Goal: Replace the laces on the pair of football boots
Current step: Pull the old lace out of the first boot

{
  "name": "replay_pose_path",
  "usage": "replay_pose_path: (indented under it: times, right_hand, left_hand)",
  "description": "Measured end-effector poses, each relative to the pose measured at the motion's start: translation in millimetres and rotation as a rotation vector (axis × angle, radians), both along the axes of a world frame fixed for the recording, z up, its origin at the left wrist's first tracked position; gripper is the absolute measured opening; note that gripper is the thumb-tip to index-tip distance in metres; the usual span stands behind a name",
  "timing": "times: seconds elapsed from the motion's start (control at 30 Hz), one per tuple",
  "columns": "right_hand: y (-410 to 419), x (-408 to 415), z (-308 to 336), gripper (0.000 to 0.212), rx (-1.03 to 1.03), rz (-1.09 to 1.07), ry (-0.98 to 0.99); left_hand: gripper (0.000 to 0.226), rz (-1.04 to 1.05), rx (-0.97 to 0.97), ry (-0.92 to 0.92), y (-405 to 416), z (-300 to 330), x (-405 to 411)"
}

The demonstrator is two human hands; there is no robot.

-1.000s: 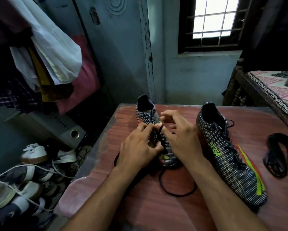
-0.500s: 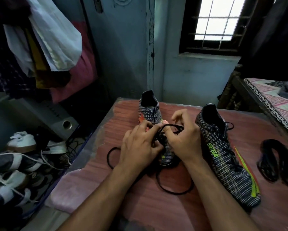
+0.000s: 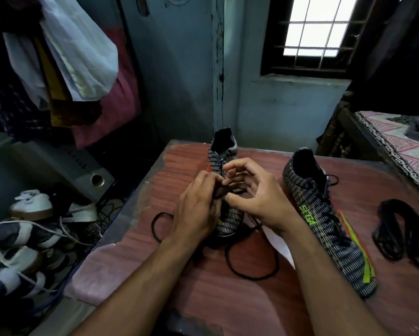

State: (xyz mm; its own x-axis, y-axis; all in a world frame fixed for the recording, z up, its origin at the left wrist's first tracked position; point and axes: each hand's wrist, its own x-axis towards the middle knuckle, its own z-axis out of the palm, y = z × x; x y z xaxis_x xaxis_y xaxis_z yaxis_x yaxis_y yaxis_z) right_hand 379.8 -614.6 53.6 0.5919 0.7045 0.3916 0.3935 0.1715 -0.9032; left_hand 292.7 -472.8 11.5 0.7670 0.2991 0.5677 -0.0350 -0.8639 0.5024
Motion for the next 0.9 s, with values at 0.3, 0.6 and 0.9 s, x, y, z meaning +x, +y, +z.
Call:
replay_pose_path:
  times: [0.3, 0.6, 0.9]
  right_hand:
    - [12.8, 0.8, -19.6, 0.018, -0.211, -0.348, -0.504]
    - [9.5, 7.9, -23.3, 0.019, -0.121, -0.419, -0.484]
    - [10.9, -11.5, -13.4, 0.022, 0.15, -0.593, -0.583]
  left_hand:
    - [0.017, 0.103, 0.157, -0.134, -9.6, 6.1, -4.2]
    - [0.031, 0.063, 0.078, -0.126, -5.6, 2.2, -3.7]
    - [0.024, 0.068, 0.231, -0.056, 1.6, -4.9, 2.7]
